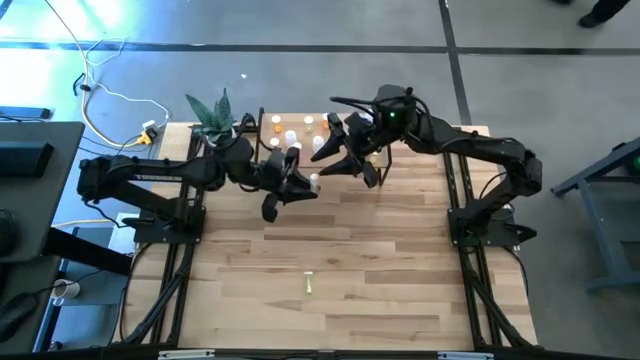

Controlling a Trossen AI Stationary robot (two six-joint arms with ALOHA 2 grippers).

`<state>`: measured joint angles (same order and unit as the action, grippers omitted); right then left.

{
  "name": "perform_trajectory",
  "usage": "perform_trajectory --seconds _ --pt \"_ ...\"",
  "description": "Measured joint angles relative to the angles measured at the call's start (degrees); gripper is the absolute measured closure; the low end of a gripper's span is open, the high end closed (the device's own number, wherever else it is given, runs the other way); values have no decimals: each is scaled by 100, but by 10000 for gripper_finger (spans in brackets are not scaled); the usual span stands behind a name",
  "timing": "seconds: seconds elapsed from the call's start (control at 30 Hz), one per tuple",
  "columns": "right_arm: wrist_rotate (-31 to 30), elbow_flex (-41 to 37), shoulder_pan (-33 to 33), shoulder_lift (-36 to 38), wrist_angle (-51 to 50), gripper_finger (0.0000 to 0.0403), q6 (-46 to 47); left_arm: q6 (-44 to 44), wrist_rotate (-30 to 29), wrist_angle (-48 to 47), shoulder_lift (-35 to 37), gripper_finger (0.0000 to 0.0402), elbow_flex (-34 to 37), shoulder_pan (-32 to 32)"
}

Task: Pick and place medicine bottles onto shelf by color
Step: Put the white yellow pill bottle on the shelf

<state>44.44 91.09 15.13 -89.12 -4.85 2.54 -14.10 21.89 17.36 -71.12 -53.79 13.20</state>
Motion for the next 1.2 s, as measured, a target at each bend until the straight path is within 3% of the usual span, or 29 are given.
perform_trajectory --seconds 0.3,0.97,1.2 --pt "255 0 27 -68 -471 235 4 125 321 409 -343 339 1 159" --pt "488 0 9 -263 -941 236 46 126 359 358 -370 339 5 156" --pt "574 0 -57 -282 -937 268 47 84 358 346 -370 339 5 156"
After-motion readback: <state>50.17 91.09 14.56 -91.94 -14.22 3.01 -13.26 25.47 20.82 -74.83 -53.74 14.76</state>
